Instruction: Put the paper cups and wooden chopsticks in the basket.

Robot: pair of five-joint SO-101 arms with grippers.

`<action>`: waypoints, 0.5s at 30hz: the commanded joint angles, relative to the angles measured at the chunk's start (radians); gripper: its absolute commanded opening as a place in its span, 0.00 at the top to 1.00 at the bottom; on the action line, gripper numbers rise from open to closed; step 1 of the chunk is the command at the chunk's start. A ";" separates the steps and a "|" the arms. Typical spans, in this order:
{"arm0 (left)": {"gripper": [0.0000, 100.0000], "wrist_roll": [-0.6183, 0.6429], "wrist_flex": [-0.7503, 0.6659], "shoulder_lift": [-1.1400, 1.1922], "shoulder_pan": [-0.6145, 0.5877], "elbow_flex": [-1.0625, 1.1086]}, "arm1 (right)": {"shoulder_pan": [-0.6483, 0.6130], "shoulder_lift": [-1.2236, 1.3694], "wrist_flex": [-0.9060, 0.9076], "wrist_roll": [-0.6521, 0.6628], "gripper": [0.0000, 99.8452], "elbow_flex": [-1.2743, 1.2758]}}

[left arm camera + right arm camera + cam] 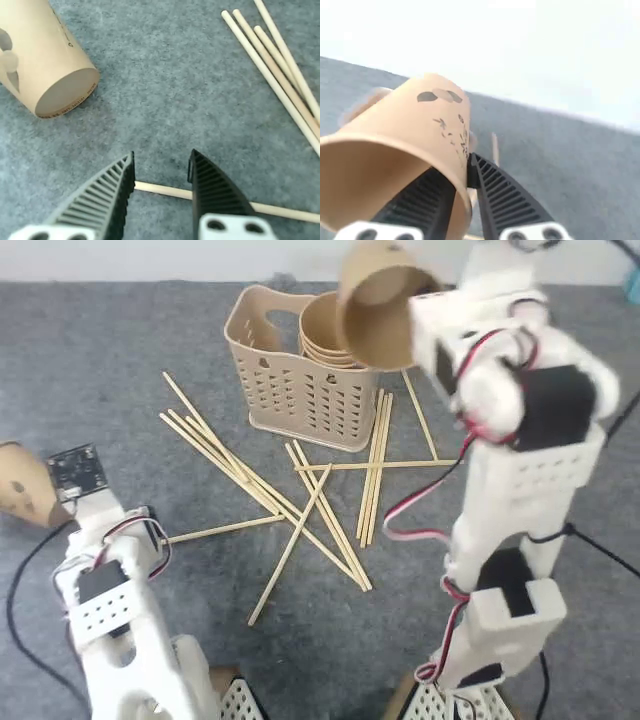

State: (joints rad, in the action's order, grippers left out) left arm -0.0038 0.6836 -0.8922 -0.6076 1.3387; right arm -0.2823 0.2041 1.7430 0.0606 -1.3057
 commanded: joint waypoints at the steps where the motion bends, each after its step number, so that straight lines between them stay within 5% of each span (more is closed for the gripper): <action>1: 0.84 -0.005 -0.031 -0.028 0.012 -0.005 | -0.045 -0.039 -0.065 -0.008 0.99 0.008; 15: 0.84 -0.005 -0.031 -0.028 0.011 -0.005 | -0.015 0.199 -0.093 -0.008 0.99 0.147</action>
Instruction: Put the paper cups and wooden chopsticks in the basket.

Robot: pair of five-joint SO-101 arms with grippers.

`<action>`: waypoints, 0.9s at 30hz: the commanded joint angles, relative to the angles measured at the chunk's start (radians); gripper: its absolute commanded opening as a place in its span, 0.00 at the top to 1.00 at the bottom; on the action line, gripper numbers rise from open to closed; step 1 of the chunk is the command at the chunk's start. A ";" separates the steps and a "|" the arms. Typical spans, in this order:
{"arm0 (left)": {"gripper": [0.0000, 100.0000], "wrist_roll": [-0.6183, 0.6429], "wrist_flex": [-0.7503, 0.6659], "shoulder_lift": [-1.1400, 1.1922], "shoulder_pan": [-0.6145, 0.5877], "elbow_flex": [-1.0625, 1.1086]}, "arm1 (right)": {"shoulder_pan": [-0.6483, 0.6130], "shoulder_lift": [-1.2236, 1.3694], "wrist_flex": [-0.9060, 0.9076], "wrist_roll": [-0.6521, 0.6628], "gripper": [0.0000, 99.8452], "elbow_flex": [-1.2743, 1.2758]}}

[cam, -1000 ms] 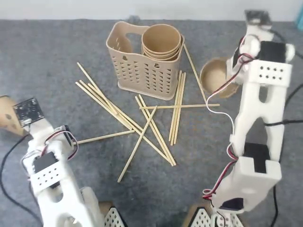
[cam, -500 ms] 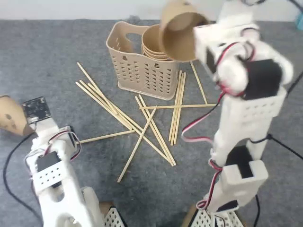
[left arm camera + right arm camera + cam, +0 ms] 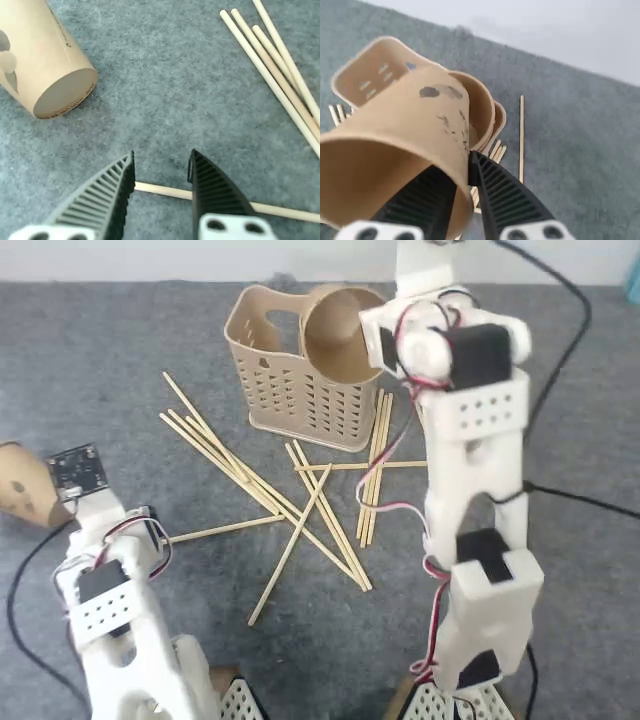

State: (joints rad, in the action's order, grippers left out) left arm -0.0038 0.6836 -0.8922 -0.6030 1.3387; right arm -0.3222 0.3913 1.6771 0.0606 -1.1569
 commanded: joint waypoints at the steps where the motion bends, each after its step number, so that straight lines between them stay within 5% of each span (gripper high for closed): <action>1: 0.84 -0.005 -0.031 -0.028 0.006 -0.005 | 0.031 0.027 -0.036 -0.009 0.99 -0.003; 7: 0.84 -0.005 -0.031 -0.028 0.006 -0.005 | 0.025 0.012 -0.056 -0.011 0.82 -0.003; 17: 0.84 -0.005 -0.031 -0.028 0.006 -0.005 | 0.053 -0.302 -0.035 -0.126 0.73 0.002; 22: 0.84 -0.005 -0.031 -0.028 0.006 -0.005 | 0.022 -0.435 0.116 -0.120 0.75 0.006; 26: 0.84 -0.005 -0.031 -0.028 0.006 -0.004 | -0.018 -0.538 0.119 -0.087 1.00 0.152; 27: 0.84 -0.005 -0.031 -0.028 0.006 -0.004 | -0.022 -0.565 0.120 -0.054 0.99 0.206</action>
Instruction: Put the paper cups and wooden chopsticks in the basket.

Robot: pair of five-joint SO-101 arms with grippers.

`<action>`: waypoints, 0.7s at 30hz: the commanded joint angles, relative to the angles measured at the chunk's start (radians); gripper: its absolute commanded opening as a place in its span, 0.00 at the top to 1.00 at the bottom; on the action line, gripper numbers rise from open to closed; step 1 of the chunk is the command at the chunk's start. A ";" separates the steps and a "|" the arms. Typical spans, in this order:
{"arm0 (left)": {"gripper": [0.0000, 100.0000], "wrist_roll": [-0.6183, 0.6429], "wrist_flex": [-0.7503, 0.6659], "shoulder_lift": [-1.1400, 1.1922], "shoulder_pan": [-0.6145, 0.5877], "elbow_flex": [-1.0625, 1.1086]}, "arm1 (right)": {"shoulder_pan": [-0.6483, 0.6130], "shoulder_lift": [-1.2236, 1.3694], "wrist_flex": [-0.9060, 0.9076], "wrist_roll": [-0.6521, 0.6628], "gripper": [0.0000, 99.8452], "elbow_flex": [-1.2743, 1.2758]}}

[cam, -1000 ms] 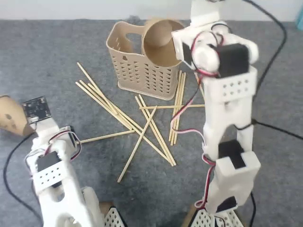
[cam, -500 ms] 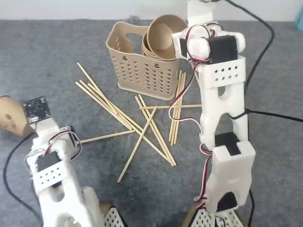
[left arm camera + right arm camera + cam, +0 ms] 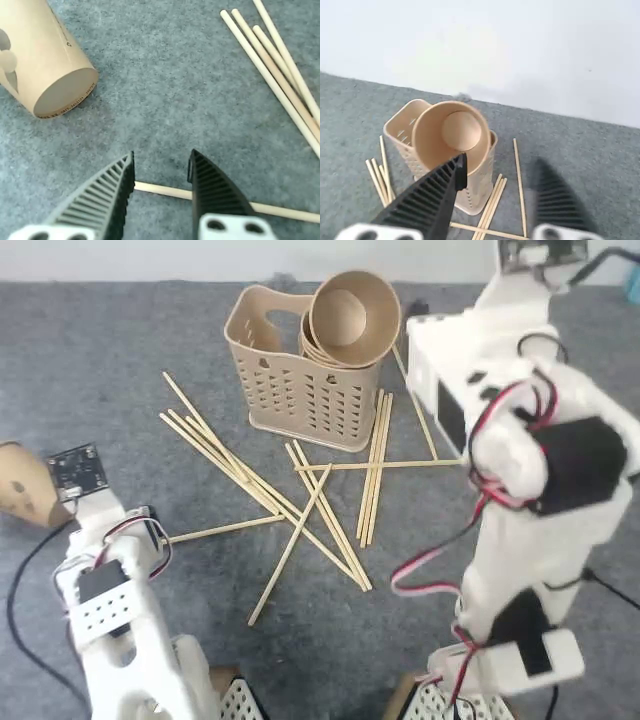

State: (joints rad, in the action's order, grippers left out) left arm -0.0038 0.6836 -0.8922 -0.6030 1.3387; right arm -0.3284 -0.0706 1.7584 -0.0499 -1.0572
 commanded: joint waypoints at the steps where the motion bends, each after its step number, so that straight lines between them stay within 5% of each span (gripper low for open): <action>1: 0.84 -0.006 -0.031 -0.029 0.006 -0.002 | -0.030 -0.133 0.038 0.071 0.97 0.176; 12: 0.84 -0.006 -0.031 -0.029 0.003 -0.001 | -0.107 -0.294 -0.117 0.077 0.99 0.741; 21: 0.84 -0.006 -0.031 -0.029 0.003 -0.001 | -0.094 -0.320 -0.647 0.074 0.99 1.217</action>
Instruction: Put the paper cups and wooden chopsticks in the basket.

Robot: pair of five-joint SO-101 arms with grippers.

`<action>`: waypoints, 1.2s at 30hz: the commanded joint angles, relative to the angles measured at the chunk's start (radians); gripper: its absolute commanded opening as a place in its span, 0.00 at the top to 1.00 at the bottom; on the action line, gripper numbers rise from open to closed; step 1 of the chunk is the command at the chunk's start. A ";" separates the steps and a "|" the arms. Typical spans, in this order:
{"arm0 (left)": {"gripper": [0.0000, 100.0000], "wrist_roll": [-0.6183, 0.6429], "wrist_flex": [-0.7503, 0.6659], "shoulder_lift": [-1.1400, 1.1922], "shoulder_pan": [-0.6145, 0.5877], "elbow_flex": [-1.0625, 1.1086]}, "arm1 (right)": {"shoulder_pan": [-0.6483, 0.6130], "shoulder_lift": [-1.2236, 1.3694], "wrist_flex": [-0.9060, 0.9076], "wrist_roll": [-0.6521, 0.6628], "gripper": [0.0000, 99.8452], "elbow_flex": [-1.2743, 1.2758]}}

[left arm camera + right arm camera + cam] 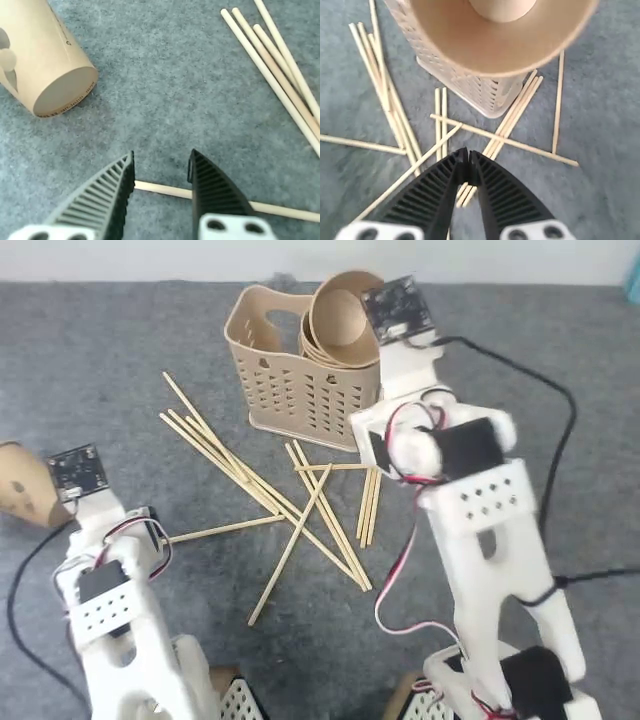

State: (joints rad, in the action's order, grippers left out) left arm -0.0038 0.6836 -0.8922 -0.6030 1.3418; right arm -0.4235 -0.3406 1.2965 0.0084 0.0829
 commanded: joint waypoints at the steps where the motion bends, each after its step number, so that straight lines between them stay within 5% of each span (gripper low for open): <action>1: 0.84 -0.006 -0.031 -0.029 0.003 -0.004 | 0.001 -0.048 -0.242 0.015 0.99 0.098; 10: 0.84 -0.006 -0.031 -0.029 0.003 -0.004 | 0.005 -0.050 -0.604 0.020 0.99 0.110; 16: 0.84 -0.005 -0.054 -0.028 0.003 -0.002 | 0.008 -0.102 -0.636 0.018 0.99 0.110; 36: 0.84 -0.005 -0.054 -0.028 0.002 -0.002 | 0.088 -0.696 -0.127 0.052 0.99 0.473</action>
State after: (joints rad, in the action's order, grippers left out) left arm -0.0038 0.6529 -0.8922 -0.6045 1.3418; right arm -0.3851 -0.9114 1.1554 0.0146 0.4956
